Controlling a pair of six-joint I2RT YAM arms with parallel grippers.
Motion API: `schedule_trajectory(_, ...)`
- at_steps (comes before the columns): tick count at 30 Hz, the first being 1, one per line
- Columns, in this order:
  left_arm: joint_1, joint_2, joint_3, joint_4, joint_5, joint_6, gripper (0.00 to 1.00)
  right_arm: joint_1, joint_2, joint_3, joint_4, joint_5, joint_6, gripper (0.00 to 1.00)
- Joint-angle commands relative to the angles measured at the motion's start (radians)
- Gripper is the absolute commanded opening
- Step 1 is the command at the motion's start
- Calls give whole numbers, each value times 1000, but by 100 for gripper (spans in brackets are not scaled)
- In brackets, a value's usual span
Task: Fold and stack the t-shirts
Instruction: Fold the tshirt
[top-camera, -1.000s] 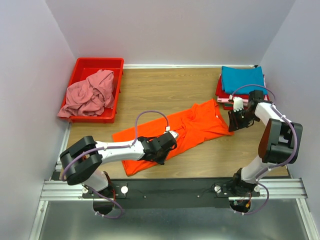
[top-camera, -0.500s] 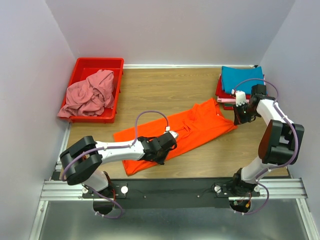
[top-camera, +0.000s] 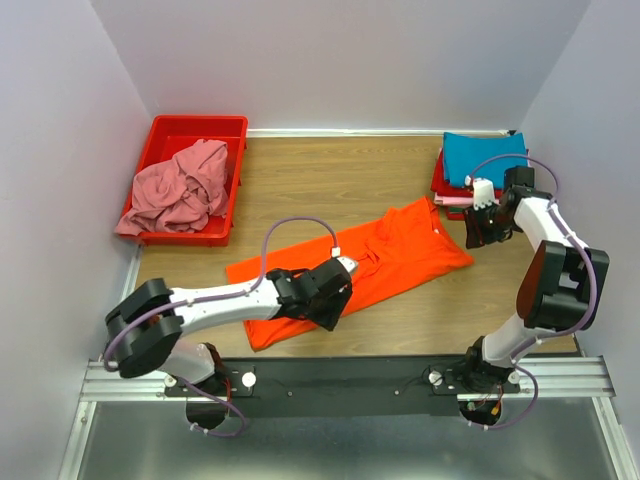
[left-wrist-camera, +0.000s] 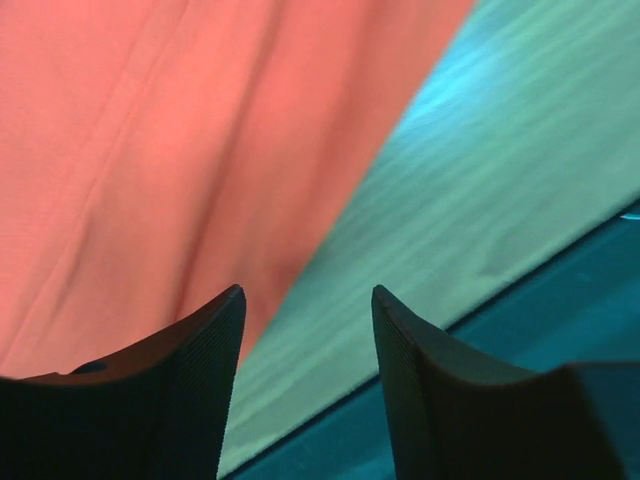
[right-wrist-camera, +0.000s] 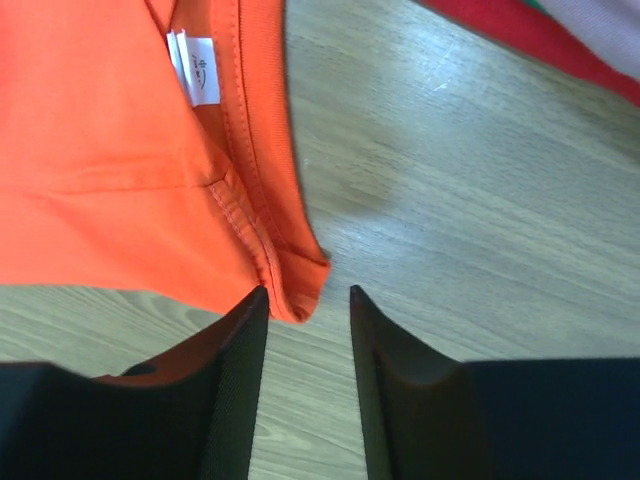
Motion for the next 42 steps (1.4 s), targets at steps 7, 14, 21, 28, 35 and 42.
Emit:
schedule_trajectory(7,194,-55,311,48,172,166,67,-9,-140,-89,34,-521,87,49)
schedule_trajectory(14,371,420,798,75,364,381,68,-16,-200,-156,32,-573,58,50)
schedule_trajectory(21,415,784,1146,-4,425,463,73,-45,-203,-170,32,-587,63,52)
schedule_trajectory(28,431,1004,1355,-45,513,456,74,-47,-186,-167,31,-593,69,52)
schedule_trajectory(35,437,1139,1445,-90,553,444,74,-47,-191,-167,31,-594,72,52)
schedule_trajectory(42,437,1164,1408,-102,659,433,51,-47,-184,-166,31,-588,73,52)
